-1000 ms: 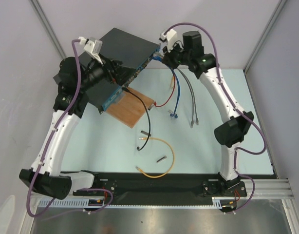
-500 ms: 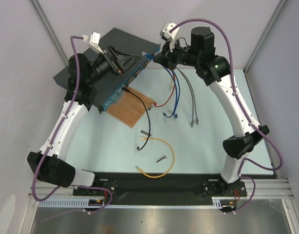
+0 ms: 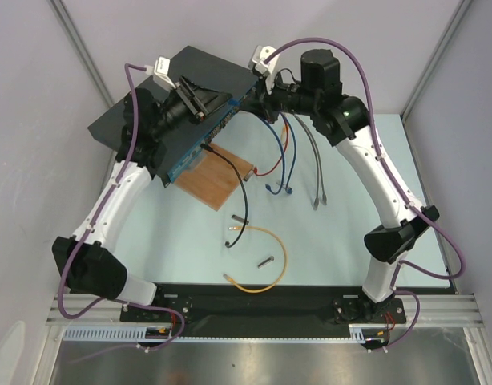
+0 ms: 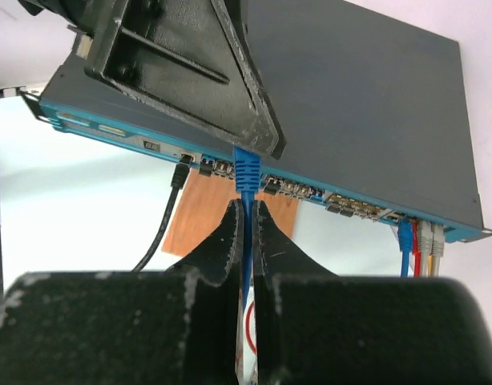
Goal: Insert the plug into the switch port
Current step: Insert the connector into the switch port.
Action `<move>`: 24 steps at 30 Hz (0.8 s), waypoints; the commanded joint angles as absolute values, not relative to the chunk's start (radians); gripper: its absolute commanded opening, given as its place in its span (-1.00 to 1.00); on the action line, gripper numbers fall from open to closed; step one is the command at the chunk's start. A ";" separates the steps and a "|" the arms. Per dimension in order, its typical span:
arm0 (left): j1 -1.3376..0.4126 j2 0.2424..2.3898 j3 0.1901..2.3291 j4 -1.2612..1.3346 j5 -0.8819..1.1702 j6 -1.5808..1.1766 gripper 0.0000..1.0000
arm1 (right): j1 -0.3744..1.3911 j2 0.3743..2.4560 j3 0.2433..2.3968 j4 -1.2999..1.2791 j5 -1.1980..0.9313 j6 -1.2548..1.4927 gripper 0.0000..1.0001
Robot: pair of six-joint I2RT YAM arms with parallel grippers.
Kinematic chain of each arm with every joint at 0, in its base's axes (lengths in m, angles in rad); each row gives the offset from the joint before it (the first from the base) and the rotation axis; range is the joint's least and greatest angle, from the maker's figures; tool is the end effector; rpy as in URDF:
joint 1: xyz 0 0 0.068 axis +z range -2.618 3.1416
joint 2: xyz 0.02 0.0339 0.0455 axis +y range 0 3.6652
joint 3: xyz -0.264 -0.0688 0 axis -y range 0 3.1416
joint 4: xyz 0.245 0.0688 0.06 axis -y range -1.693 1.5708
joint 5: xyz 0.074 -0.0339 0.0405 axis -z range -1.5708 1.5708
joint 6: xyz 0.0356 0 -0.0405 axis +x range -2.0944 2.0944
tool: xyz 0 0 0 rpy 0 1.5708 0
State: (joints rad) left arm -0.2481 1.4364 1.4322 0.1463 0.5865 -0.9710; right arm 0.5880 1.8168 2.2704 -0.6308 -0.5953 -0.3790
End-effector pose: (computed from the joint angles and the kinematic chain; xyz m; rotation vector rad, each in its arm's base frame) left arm 0.3175 -0.1007 0.4488 -0.0426 1.6164 -1.3862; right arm 0.3052 0.2274 0.5126 -1.1829 1.3092 0.6706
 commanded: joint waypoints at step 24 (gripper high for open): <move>-0.232 1.413 1.324 0.477 0.709 -1.269 -0.99 | 0.463 1.644 1.867 -0.048 -0.825 -0.189 -0.39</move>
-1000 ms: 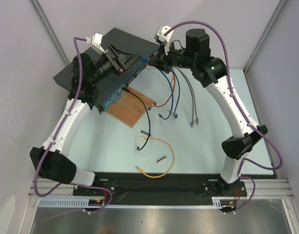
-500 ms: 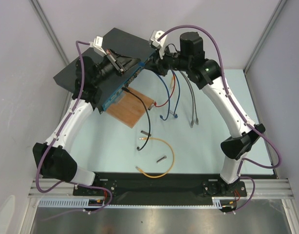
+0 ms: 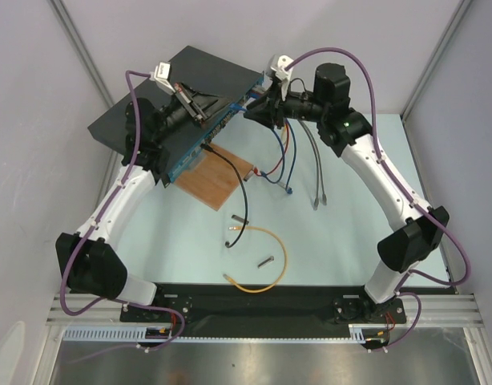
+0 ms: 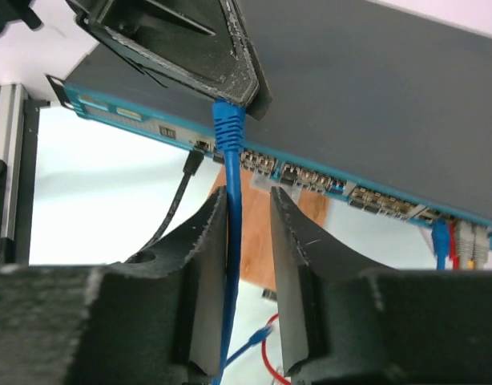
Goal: Insert the plug into the switch port
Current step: Insert the connector into the switch port.
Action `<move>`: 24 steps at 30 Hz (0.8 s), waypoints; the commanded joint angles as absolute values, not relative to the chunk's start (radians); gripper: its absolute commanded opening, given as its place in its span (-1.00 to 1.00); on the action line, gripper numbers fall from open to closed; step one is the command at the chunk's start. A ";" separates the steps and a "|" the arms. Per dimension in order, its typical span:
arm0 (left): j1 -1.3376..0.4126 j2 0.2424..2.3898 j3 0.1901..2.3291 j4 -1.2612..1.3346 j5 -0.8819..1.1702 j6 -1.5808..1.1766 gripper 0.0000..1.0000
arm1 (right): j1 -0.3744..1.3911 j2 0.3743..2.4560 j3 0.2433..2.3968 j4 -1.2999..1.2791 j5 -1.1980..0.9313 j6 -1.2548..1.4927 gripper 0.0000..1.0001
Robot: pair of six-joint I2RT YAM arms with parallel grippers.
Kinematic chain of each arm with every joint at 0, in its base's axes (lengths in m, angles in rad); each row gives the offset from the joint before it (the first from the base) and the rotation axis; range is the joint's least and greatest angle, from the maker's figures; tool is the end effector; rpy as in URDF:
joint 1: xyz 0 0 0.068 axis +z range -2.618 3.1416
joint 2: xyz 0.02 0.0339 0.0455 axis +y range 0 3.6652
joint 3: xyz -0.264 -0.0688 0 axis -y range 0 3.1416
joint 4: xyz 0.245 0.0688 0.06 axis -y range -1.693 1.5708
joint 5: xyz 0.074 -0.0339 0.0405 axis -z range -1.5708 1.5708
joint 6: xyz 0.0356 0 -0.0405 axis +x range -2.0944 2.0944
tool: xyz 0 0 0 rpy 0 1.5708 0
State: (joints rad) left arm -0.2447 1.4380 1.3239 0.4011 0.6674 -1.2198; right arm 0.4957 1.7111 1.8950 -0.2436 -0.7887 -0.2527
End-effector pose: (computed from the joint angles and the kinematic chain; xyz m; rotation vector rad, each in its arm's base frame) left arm 0.3178 -0.1021 0.4358 -0.0828 1.5524 -1.6250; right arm 0.3273 0.2057 0.4728 -1.1405 1.2297 0.8233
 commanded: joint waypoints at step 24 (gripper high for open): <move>-0.232 1.416 1.335 0.486 0.710 -1.281 -0.99 | 0.480 1.709 1.930 -0.020 -0.847 -0.144 -0.67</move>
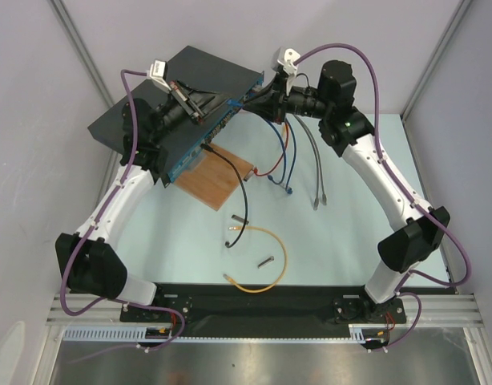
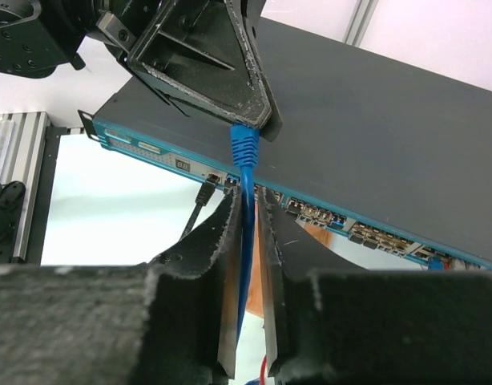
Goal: Insert the plug into the switch port
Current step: Insert the connector into the switch port.
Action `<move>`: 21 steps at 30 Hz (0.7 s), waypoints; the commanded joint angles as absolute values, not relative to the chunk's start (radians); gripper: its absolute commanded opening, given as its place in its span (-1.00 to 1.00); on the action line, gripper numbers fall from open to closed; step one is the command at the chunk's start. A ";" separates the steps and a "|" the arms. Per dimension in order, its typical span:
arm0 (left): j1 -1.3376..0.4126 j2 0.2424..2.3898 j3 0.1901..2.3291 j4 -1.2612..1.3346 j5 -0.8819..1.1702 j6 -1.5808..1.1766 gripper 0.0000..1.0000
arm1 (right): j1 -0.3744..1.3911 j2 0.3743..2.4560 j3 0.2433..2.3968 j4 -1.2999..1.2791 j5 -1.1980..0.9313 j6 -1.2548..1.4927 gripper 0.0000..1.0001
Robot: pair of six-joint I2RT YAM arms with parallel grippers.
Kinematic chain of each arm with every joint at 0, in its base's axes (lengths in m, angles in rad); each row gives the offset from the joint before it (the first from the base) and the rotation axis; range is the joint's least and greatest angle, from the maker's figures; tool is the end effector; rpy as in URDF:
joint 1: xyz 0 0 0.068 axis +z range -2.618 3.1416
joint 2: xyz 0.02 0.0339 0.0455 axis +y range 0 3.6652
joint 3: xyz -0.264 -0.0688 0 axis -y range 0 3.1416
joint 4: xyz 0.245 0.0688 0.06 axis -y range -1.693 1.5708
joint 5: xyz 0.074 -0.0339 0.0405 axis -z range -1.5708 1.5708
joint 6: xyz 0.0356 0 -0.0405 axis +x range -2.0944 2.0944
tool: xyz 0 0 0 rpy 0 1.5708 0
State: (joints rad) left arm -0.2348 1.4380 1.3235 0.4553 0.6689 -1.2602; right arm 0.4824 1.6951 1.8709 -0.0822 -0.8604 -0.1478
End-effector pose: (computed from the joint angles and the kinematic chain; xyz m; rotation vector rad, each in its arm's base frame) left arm 0.3171 -0.0986 0.4409 -0.0838 1.5082 -1.6498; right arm 0.3243 0.2003 0.4865 -1.1121 1.1199 0.8954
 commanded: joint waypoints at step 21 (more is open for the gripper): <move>-0.230 1.431 1.344 0.503 0.696 -1.299 -0.99 | 0.483 1.741 1.959 -0.078 -0.887 -0.160 -0.47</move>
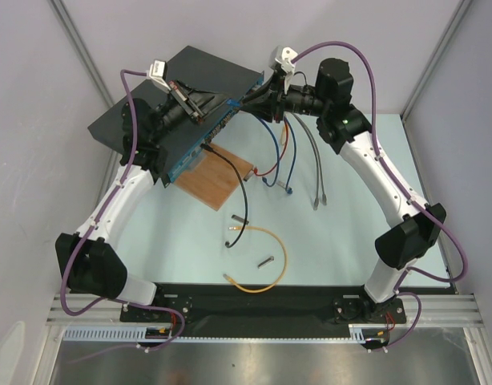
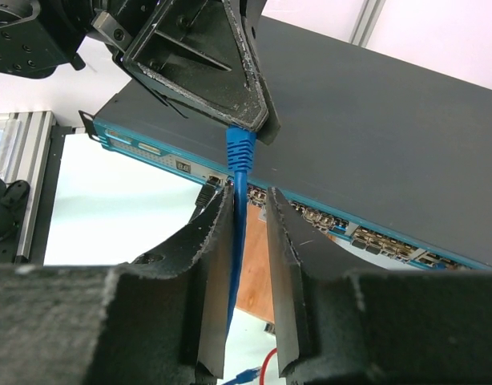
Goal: Insert the plug into the switch port
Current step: Insert the connector into the switch port.
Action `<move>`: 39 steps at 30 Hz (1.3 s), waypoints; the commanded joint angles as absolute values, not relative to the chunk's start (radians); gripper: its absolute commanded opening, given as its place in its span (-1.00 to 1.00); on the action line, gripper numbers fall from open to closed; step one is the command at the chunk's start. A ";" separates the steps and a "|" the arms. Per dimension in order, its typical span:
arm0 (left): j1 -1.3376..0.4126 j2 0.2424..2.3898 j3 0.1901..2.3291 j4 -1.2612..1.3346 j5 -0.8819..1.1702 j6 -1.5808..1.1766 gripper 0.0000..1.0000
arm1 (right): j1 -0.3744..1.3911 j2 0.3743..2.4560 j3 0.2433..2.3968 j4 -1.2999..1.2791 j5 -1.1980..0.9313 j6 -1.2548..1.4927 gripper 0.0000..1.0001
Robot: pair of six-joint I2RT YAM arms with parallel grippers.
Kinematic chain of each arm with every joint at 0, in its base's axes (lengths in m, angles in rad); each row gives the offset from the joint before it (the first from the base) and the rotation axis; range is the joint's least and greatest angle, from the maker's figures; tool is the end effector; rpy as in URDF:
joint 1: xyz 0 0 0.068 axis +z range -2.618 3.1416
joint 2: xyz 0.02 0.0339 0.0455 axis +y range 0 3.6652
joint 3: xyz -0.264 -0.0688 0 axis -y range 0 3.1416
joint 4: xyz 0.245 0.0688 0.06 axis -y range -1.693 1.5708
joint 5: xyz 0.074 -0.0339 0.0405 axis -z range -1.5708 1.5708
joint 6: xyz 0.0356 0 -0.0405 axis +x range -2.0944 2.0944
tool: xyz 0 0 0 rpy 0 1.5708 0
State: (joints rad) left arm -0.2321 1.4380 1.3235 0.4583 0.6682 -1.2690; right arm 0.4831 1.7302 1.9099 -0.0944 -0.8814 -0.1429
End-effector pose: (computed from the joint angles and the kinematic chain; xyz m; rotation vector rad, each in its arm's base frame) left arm 0.3173 -0.0977 0.4412 -0.0911 1.5060 -1.6543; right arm 0.3313 0.2048 0.4852 -1.1261 1.1213 0.9177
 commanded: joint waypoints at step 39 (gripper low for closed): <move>-0.080 1.402 1.477 0.287 0.713 -0.935 1.00 | 0.426 1.993 2.339 -0.591 -0.502 -0.418 -1.00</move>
